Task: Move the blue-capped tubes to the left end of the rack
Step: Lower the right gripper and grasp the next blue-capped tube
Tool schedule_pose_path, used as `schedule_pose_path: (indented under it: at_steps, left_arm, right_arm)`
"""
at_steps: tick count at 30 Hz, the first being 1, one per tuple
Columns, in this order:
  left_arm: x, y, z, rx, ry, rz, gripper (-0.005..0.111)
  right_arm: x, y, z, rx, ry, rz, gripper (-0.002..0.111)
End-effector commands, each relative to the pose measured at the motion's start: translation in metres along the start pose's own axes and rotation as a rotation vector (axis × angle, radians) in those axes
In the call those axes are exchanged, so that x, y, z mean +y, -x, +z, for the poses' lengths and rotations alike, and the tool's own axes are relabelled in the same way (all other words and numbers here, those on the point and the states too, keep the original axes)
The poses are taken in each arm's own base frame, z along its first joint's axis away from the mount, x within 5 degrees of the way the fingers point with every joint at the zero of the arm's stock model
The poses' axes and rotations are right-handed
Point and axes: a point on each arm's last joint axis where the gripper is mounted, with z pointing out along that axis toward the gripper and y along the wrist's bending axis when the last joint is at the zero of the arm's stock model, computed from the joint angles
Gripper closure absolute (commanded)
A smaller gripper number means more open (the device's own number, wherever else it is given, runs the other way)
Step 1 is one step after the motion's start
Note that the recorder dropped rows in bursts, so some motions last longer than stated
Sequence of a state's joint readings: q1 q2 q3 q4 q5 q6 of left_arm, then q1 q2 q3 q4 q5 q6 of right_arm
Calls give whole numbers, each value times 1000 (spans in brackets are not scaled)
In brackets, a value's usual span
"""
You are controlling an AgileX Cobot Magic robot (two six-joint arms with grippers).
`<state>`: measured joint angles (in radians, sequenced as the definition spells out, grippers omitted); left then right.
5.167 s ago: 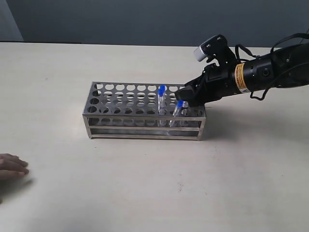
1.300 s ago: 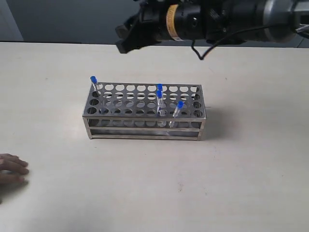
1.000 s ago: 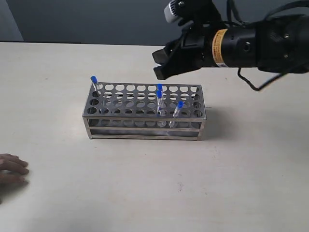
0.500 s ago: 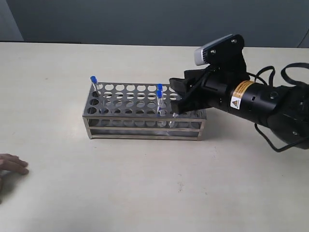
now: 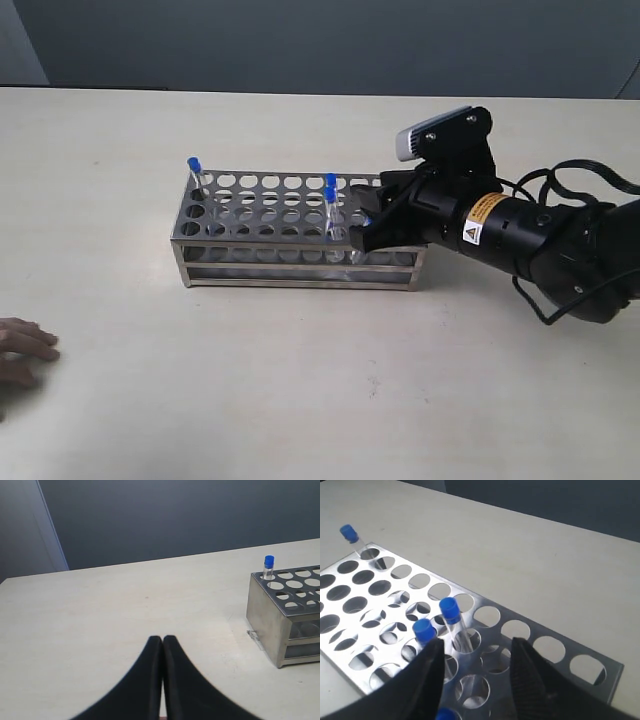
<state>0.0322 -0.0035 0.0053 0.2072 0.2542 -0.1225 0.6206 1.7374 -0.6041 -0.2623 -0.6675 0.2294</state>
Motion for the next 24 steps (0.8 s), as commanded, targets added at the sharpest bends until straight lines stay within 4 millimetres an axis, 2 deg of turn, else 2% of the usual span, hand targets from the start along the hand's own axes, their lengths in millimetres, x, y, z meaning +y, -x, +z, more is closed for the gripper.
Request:
schedule_pose_path:
  at_steps: [1, 13, 17, 22, 24]
  left_arm:
    - [0, 2, 0, -10, -6, -5, 106]
    - [0, 2, 0, -10, -6, -5, 106]
    - [0, 2, 0, -10, -6, -5, 106]
    - [0, 2, 0, -10, -6, -5, 106]
    - [0, 2, 0, -10, -6, -5, 106]
  right_arm:
    - [0, -4, 0, 32, 9, -4, 67]
    - [3, -29, 14, 85, 64, 44, 67]
    - [4, -26, 14, 54, 74, 46, 67]
    - [8, -5, 4, -20, 99, 9, 67]
    - [10, -4, 2, -9, 123, -28, 65]
